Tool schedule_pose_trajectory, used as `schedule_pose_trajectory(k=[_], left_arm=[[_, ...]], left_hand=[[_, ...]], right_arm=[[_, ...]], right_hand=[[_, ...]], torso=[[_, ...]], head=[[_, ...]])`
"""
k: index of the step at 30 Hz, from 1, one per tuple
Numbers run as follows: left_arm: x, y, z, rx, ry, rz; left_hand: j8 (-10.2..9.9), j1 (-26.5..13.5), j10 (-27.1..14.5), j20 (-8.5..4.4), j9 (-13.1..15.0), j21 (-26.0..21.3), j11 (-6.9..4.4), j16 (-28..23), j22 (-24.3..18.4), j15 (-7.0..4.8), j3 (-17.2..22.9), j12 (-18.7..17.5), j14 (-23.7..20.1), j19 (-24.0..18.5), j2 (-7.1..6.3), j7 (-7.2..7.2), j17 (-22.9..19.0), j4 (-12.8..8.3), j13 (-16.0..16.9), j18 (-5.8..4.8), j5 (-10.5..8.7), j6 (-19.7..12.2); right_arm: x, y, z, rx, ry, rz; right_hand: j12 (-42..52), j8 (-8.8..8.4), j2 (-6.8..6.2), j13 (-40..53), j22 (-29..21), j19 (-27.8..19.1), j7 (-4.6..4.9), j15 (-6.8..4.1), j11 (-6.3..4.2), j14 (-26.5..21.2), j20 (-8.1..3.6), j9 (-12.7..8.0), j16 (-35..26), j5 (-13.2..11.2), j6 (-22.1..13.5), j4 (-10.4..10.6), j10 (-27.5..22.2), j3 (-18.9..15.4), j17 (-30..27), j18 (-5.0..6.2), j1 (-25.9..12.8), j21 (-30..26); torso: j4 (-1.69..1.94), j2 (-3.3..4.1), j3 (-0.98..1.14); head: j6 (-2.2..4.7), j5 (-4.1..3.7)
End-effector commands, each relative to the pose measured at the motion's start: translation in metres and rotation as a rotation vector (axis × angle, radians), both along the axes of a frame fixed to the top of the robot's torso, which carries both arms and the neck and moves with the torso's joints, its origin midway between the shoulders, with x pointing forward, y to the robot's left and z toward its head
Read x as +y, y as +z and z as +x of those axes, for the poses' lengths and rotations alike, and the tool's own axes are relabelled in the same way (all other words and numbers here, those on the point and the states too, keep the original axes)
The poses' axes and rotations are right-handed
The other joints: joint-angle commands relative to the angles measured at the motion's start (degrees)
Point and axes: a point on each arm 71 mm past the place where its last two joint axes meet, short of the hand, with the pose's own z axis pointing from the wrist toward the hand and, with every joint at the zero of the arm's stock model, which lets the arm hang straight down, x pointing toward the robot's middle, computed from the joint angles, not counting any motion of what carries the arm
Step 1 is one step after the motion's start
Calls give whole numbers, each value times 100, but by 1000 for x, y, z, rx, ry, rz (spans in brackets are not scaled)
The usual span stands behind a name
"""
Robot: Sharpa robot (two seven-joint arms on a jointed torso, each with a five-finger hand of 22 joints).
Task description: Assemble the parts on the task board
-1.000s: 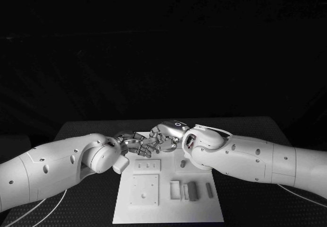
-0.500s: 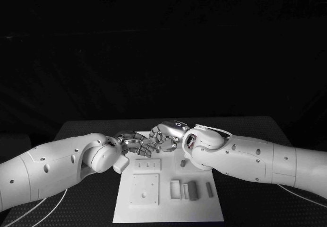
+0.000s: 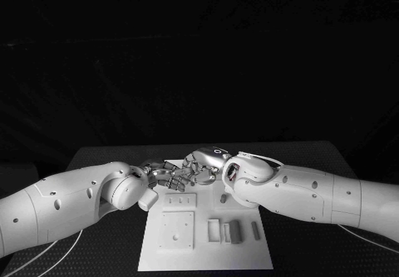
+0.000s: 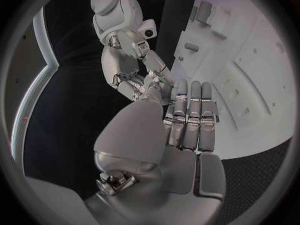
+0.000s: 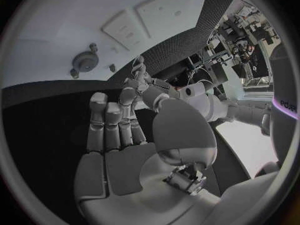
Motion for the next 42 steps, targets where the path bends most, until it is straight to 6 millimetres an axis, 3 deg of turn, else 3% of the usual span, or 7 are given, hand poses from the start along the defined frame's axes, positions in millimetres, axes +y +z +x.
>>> schedule_pose_trajectory(k=[1, 17, 24, 29, 33, 40, 42], left_arm=[[-11, 7, -1, -21, -38, -48], [-9, 7, -1, -18, -30, -50], [-9, 7, -1, -16, -27, -45], [-9, 7, 0, -16, -26, -41], [-10, 7, -1, -17, -29, -38], [-10, 7, -1, -19, -28, -34], [-9, 7, -1, -19, -27, -33]], left_hand=[[-7, -92, 37, -27, -14, -26, 10, -21, 9, 10, 44, -25, 40, 0, -68, -1, 8, -10, 12, 37, 22, 43], [-35, -409, 27, -33, -46, -63, 12, -68, 25, 10, 131, -47, 50, 2, -60, 0, 29, -11, 49, 31, 32, 55], [-29, -200, 43, -42, -49, -77, -1, -83, 45, -2, 273, -46, 70, 12, -56, -18, 52, -36, 78, 42, 81, 88], [-22, -18, 62, -41, -49, -101, -11, -104, 57, -3, 407, -44, 81, 15, -84, -29, 76, -40, 110, 33, 354, 116], [-17, 145, 75, -46, -47, -128, -20, -119, 66, -10, 445, -47, 101, 25, -150, -39, 108, -54, 140, 27, 798, 137], [10, 277, 119, -58, -34, -142, -51, -111, 71, -28, 463, -30, 146, 44, -221, -70, 136, -67, 167, 21, 851, 192], [9, 403, 123, -61, -34, -161, -54, -120, 67, -32, 498, -34, 153, 44, -229, -76, 149, -78, 178, 8, 977, 198]], right_arm=[[8, -6, -6, 24, 44, -12], [8, -7, -6, 26, 45, -13], [9, -6, -8, 26, 50, -10], [10, -6, -8, 27, 52, -11], [10, -7, -8, 28, 49, -13], [8, -7, -7, 28, 45, -15], [8, -7, -6, 28, 42, -16]], right_hand=[[-3, 35, 0, -8, 76, 2, -59, -42, -100, -5, -25, -1, 8, 12, 924, -13, -124, 36, 8, 86, -56, 29], [-4, 34, 2, -9, 75, 6, -60, -44, -101, 0, -28, 0, 6, 12, 928, -24, -120, 41, 10, 86, -58, 30], [-4, 33, 2, -9, 75, 7, -61, -44, -102, 2, -29, 1, 6, 12, 930, -28, -118, 43, 11, 86, -60, 31], [-4, 33, 3, -9, 75, 8, -61, -45, -102, 3, -29, 2, 5, 12, 931, -30, -117, 44, 11, 86, -62, 31], [-4, 32, 3, -9, 75, 9, -61, -45, -102, 4, -30, 2, 5, 12, 931, -32, -116, 45, 12, 86, -62, 31], [-4, 32, 4, -10, 74, 10, -62, -45, -103, 6, -31, 3, 4, 12, 933, -36, -115, 47, 12, 86, -65, 32], [-4, 31, 5, -10, 74, 11, -62, -45, -103, 6, -31, 3, 4, 11, 933, -37, -114, 47, 13, 86, -65, 32]], torso=[[4, 1, 0], [-1, 1, 2], [2, -2, 1], [3, -2, 1], [2, -2, 1], [2, 0, 0], [4, -1, 0]], head=[[-13, -9], [-31, -15], [-41, -18], [-45, -15], [-47, -13], [-53, -15], [-57, -16]])
